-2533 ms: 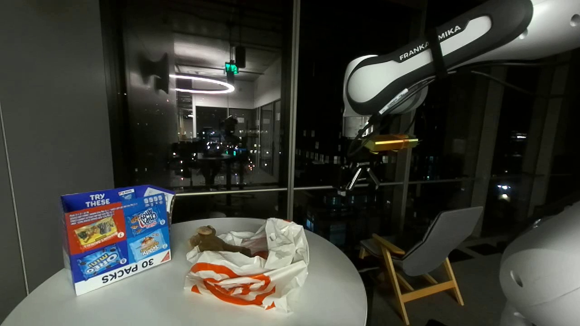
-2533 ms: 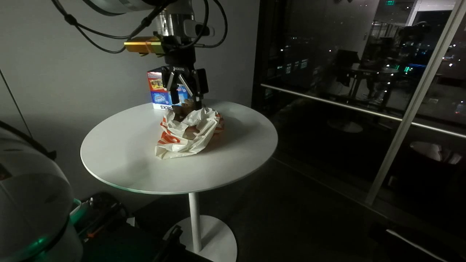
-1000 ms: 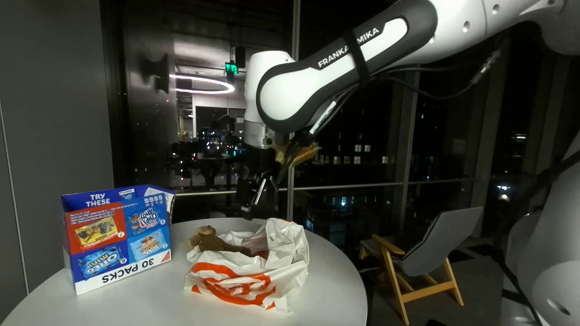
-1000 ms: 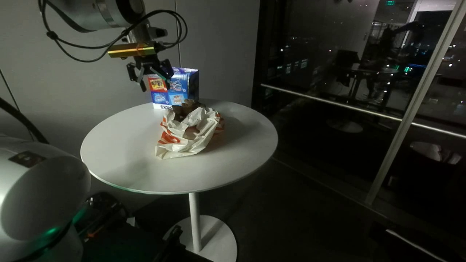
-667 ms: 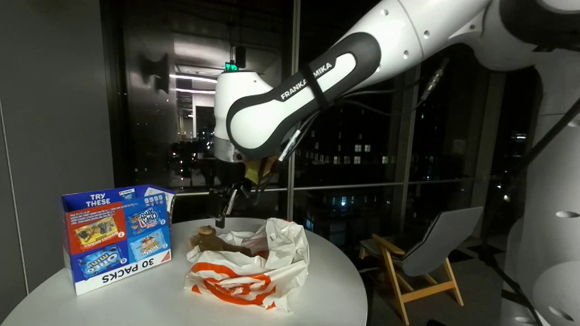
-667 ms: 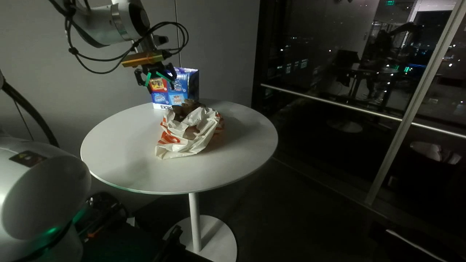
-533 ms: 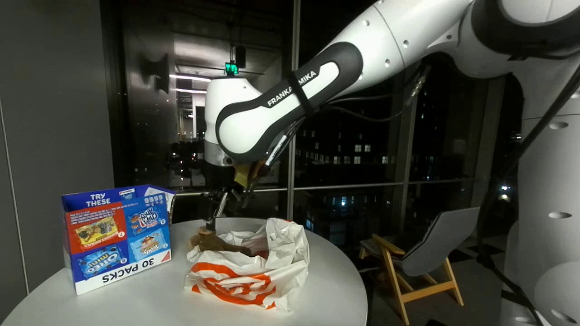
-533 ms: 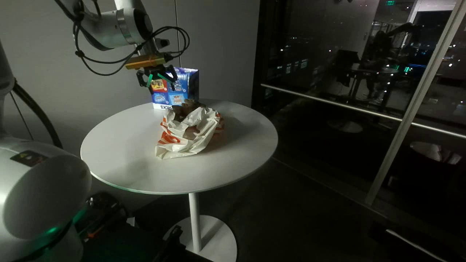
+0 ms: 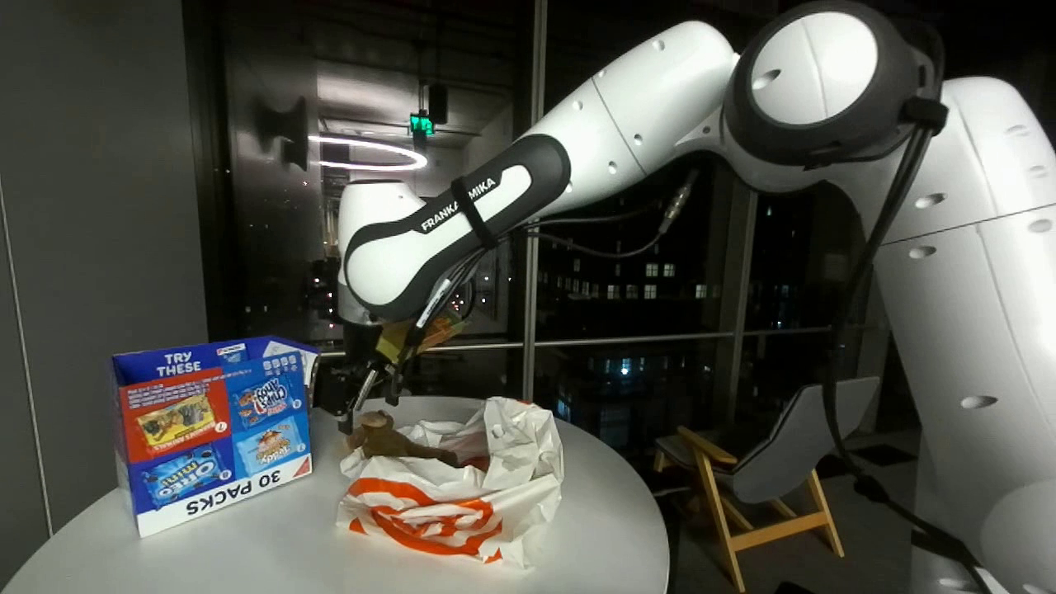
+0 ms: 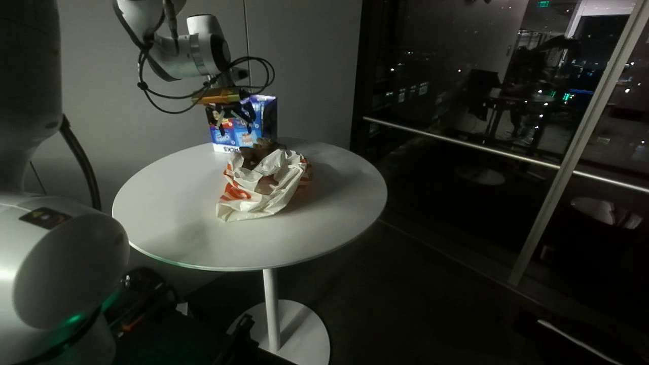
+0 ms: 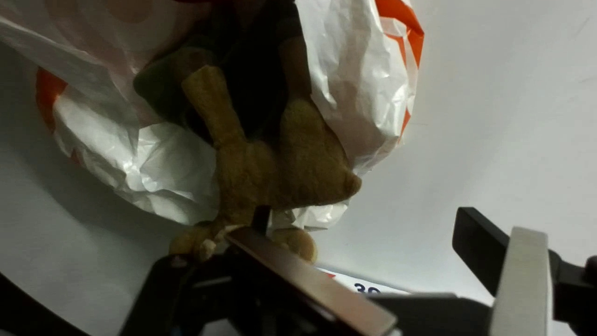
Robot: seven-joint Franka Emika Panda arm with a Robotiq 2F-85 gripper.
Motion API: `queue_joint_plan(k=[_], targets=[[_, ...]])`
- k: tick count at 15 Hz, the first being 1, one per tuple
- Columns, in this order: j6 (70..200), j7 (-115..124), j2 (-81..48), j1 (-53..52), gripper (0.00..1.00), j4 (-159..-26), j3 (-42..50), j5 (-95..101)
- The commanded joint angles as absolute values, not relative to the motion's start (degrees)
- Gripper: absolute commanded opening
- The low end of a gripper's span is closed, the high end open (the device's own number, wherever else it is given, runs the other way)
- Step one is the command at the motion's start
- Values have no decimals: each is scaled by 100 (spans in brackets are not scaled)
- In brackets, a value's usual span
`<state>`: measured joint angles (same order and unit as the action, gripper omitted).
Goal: Remove the moose and radish from the plastic bag.
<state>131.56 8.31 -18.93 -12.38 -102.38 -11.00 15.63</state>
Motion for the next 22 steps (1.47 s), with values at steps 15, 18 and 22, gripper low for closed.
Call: queue_joint_plan(k=[15,18,22], targets=[[11206,835,-3230,-1159,100,-8645,-697,160],[10944,657,-3264,-1090,75,-8588,-743,-163],[10929,222,-3206,-937,51,-8641,-803,-539]])
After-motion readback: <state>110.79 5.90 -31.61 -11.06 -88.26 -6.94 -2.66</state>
